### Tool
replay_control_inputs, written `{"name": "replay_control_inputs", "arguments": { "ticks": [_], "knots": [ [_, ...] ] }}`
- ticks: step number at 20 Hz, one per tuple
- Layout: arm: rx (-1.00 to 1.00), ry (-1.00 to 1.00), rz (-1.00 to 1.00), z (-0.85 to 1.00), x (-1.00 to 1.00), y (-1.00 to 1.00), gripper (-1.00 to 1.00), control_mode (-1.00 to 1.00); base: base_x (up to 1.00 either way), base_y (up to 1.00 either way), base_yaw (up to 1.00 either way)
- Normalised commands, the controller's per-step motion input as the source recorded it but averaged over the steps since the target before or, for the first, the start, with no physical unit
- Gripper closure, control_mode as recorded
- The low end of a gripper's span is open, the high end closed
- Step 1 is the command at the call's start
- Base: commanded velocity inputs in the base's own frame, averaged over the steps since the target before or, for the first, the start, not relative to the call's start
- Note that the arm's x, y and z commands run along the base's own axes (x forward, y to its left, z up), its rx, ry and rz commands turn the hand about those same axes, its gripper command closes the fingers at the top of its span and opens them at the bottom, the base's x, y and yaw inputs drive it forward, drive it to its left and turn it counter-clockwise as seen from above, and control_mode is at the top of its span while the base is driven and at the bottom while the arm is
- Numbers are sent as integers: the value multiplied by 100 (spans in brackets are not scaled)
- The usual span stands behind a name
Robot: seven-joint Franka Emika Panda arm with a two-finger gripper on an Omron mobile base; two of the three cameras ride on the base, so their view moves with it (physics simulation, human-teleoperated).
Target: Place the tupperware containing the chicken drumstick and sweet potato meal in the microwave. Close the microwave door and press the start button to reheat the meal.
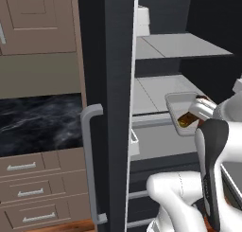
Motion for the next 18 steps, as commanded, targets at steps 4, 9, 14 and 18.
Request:
{"name": "replay_control_inputs", "arguments": {
  "ticks": [4, 9, 14, 18],
  "knots": [
    [0, 0, 0, 0, 0, 0, 100, -100, 0, 0, 0],
    [0, 0, 0, 0, 0, 0, 100, -100, 0, 0, 0],
    [0, 0, 0, 0, 1, 0, 100, 100, 0, 0, 0],
    [0, 0, 0, 0, 0, 0, 100, 100, -24, 5, 0]
  ]
}}
